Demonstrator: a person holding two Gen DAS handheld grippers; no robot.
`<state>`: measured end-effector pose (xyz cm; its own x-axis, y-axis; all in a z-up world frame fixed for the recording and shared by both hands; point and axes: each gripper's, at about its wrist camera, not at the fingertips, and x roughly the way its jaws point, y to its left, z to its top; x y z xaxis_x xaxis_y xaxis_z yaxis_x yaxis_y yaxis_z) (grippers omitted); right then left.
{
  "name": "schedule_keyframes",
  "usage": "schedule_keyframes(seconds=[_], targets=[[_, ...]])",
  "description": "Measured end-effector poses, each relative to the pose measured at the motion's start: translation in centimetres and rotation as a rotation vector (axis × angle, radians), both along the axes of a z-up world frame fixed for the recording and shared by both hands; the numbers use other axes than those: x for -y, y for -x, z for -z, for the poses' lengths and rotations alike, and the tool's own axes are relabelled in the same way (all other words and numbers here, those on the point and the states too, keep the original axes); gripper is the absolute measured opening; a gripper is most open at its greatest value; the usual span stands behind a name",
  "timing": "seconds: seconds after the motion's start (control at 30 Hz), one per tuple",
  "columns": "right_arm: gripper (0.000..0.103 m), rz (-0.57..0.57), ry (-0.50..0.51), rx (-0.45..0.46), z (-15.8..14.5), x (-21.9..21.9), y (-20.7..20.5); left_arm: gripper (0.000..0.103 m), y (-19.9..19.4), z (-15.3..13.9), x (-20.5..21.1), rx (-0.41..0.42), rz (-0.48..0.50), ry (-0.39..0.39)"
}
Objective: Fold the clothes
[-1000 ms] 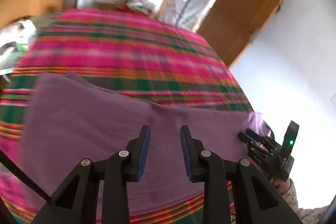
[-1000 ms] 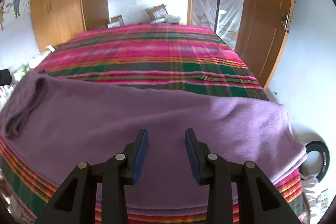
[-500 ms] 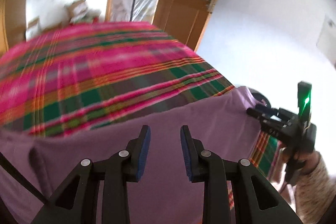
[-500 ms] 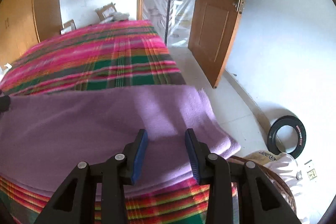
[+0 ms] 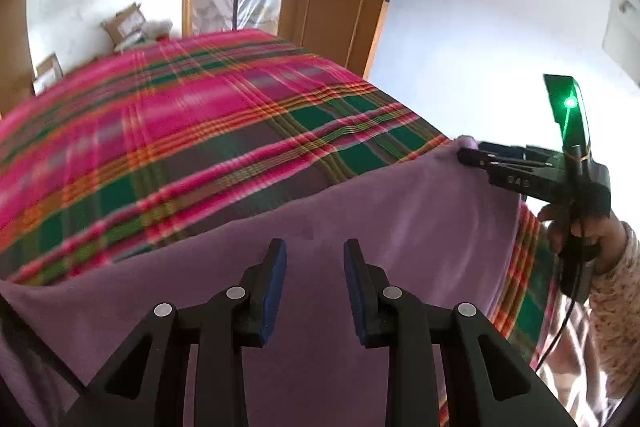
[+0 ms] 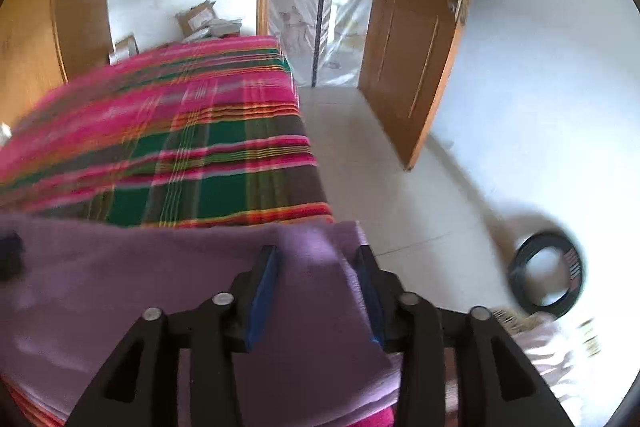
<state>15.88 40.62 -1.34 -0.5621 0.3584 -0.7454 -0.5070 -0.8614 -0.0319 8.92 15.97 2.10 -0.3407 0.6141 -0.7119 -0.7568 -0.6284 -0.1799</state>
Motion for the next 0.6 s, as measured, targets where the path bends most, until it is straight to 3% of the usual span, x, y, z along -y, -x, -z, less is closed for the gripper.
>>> schedule_keyframes(seconds=[0.23,0.43,0.6], targets=[[0.045,-0.022,-0.011,-0.007,0.0,-0.5,-0.4,0.029,0.4,0.5,-2.3,0.041,0.032,0.0],[0.045,-0.11,-0.015,-0.119,-1.3,0.4,-2.3,0.029,1.0,0.6,-2.6,0.074,0.017,-0.018],[0.045,-0.186,-0.042,-0.142,-1.8,1.2,-3.7,0.029,0.9,0.8,-2.6,0.081,-0.018,-0.038]])
